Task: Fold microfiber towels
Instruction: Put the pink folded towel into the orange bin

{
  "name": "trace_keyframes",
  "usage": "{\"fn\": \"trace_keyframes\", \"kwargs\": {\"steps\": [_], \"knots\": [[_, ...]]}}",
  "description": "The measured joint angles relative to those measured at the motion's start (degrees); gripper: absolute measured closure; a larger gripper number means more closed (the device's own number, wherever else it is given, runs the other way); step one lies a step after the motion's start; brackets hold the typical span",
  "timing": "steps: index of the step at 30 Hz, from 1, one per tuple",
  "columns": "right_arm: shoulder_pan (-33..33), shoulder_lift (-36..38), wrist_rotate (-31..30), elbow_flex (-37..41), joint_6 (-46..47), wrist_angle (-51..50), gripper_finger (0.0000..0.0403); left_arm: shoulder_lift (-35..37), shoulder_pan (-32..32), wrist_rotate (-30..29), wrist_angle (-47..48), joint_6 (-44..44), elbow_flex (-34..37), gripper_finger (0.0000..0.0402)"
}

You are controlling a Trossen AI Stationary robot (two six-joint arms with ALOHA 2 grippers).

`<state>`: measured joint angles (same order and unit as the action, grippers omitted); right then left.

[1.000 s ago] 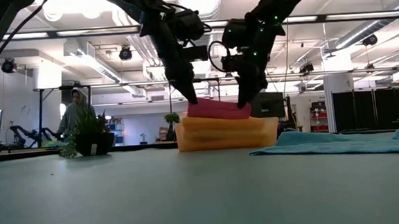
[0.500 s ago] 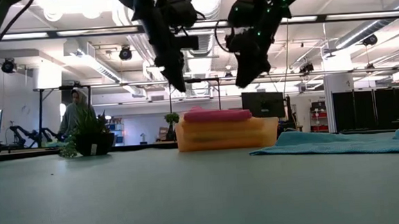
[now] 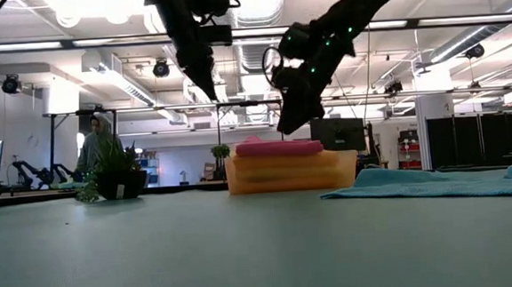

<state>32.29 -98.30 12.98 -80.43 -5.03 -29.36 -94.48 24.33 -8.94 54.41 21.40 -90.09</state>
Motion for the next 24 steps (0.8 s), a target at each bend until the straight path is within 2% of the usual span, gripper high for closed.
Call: {"fn": "trace_keyframes", "kwargs": {"steps": [5, 13, 19, 24], "knots": [[0.24, -4.17, 0.52, -1.38, 0.0, 5.21, 0.0258, 1.4, 0.72, 0.0, 0.19, -0.07, 3.78, 0.0216], [1.9, -11.01, 0.52, -5.53, 0.56, 5.96, 0.0285, 1.54, 1.6, -0.31, 0.08, -0.08, 7.96, 0.0216], [3.33, -16.69, -2.39, -11.84, 2.99, 6.05, 0.0305, 1.64, 1.6, -0.4, 0.09, -0.08, 9.82, 0.0217], [4.07, -18.8, -3.86, -16.93, 0.82, 4.04, 0.033, 1.71, 1.71, -0.4, 0.23, -0.1, 11.09, 0.0217]]}}
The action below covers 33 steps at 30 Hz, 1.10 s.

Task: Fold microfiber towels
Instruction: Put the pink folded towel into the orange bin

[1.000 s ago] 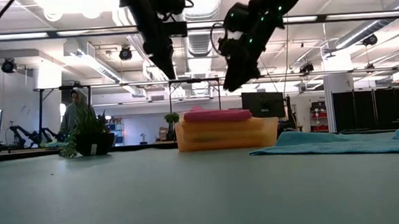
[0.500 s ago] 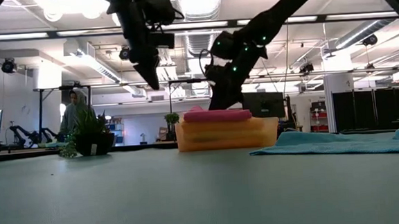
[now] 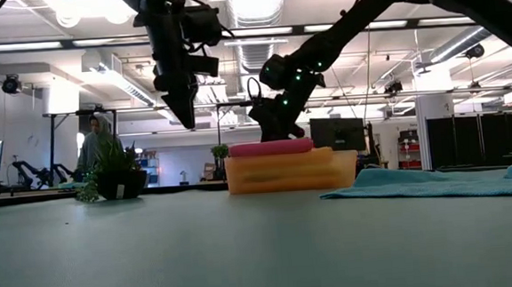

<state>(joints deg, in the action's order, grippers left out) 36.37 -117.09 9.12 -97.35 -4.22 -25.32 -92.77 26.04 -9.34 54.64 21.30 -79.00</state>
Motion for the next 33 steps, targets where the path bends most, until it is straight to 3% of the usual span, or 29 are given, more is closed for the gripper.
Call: {"fn": "trace_keyframes", "kwargs": {"steps": [9, 21, 28, 33], "knots": [[0.54, 2.28, -1.37, -2.01, -3.33, -5.84, 0.0354, 0.04, 0.4, 0.0, 0.02, -0.09, 0.15, 0.0217], [1.17, 9.31, -1.06, -0.57, -9.55, -16.74, 0.0355, 0.04, 0.63, 0.0, -0.08, -0.15, 0.15, 0.0217], [1.55, 7.96, 0.3, 3.33, -10.13, -16.34, 0.0355, 0.04, 0.63, 0.01, -0.12, -0.17, 0.15, 0.0217], [2.46, 7.8, -3.36, 4.67, -9.94, -14.54, 0.0355, 0.04, 0.63, 0.02, -0.57, -0.02, 0.15, 0.0217]]}}
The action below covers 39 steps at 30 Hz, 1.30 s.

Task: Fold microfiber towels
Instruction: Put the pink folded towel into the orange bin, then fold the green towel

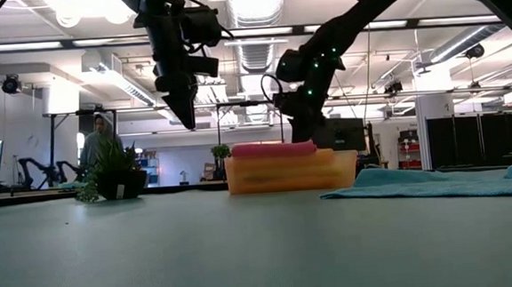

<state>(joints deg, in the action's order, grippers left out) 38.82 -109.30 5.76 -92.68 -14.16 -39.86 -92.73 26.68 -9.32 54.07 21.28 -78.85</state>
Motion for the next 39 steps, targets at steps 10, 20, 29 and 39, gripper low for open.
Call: {"fn": "trace_keyframes", "kwargs": {"steps": [10, 20, 29, 39], "knots": [[2.9, 1.14, -1.31, -0.35, 3.58, 2.5, 0.0355, 0.0, 0.0, 0.0, -1.52, -0.45, 0.0, 0.0217], [1.58, 14.25, 2.23, 2.4, 6.61, -10.24, 0.0355, 0.0, -0.04, 0.0, -2.93, -1.49, 0.0, 0.0217], [-8.45, 27.83, 2.08, 15.95, 19.04, -9.83, 0.0355, 0.0, -0.06, 0.02, -3.01, -1.46, 0.0, 0.0217], [-23.71, 35.76, -1.08, 32.05, 37.3, 1.46, 0.0355, 0.0, -0.07, 0.02, -4.12, -1.46, 0.0, 0.0217]]}}
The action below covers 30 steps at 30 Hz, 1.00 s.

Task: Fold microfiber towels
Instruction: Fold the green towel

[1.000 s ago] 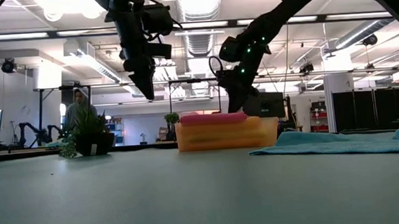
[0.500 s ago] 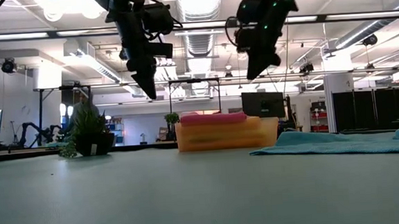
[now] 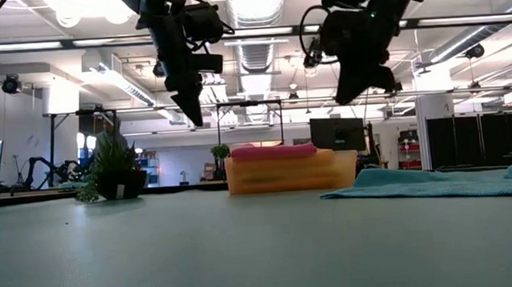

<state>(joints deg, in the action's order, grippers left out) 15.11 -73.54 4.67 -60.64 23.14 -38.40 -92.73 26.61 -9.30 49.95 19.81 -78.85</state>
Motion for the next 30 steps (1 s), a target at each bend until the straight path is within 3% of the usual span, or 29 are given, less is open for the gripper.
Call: {"fn": "trace_keyframes", "kwargs": {"steps": [8, 15, 30], "knots": [[-9.17, -2.57, -2.18, 7.14, 8.57, 6.64, 0.0355, 0.19, -0.26, 0.02, 0.51, -3.14, 0.0, 0.0217], [-13.66, -7.67, -3.34, 8.21, 11.91, 7.63, 0.0355, 1.35, -2.35, 0.2, 2.09, -7.71, 0.71, 0.0217], [-18.28, -23.57, -5.23, 5.11, 16.32, 15.05, 0.0355, 11.5, -14.55, 0.15, 1.48, -22.35, 14.29, 0.0217]]}}
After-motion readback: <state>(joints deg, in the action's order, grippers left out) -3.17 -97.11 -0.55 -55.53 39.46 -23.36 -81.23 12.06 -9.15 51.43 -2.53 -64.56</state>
